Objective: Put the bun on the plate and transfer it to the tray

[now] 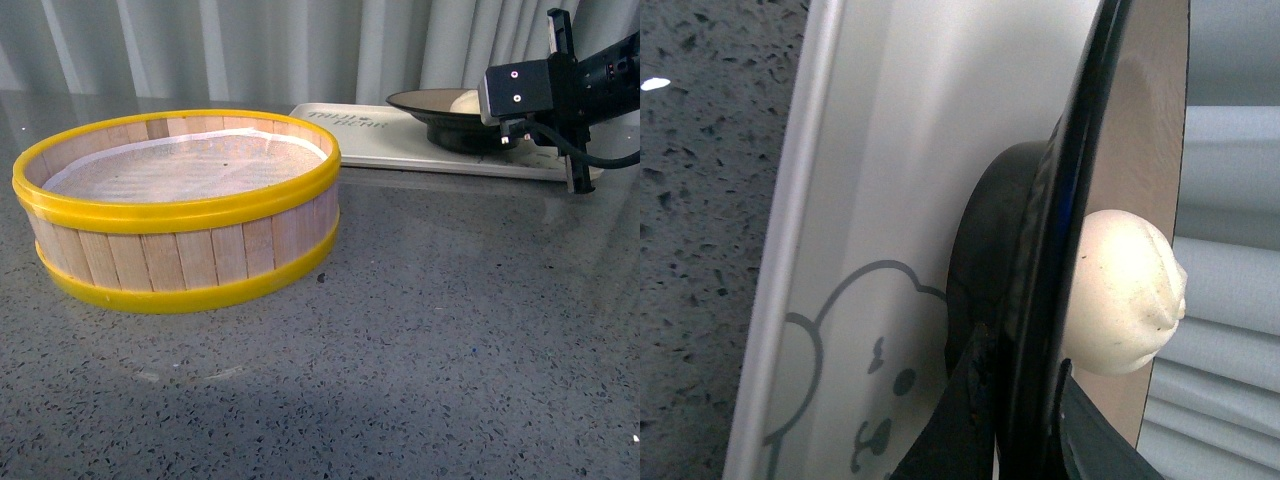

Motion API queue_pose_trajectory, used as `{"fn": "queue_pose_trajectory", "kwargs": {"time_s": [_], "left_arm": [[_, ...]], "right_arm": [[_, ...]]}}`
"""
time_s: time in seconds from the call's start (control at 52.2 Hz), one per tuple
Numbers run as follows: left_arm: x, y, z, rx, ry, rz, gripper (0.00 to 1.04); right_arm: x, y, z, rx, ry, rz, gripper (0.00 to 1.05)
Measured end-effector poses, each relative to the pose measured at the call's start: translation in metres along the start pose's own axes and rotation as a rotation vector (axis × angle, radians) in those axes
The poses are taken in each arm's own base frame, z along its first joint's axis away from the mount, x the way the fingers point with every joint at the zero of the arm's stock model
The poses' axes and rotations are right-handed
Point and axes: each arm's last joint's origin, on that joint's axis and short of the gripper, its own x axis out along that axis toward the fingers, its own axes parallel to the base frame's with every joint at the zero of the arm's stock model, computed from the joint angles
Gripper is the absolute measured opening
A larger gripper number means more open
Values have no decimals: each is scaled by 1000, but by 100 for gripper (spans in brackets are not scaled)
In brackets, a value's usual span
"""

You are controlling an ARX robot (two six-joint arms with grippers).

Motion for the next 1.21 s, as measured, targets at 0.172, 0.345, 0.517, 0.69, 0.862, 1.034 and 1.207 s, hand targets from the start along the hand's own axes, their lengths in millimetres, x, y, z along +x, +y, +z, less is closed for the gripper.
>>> {"fn": "queue_pose_trajectory", "kwargs": {"time_s": [0.172,0.345,0.517,0.69,0.862,1.034,1.207], "left_arm": [[0,0,0,0,0,0,98],[0,0,0,0,0,0,98],[0,0,0,0,0,0,98],[0,0,0,0,0,0,98],[0,0,0,0,0,0,98],[0,0,0,0,0,0,98],[0,0,0,0,0,0,98]], "right_arm": [[2,6,1,8,-4,16,3],[3,9,2,12,1,28,3],[3,13,5,19,5,48,16],[-2,16,11,27,-5,54,39],[-18,11,21,37,-35,18,67],[-45,3,41,71,-89,-74,97],[-92,-18,65,251,-82,-360,96]]}}
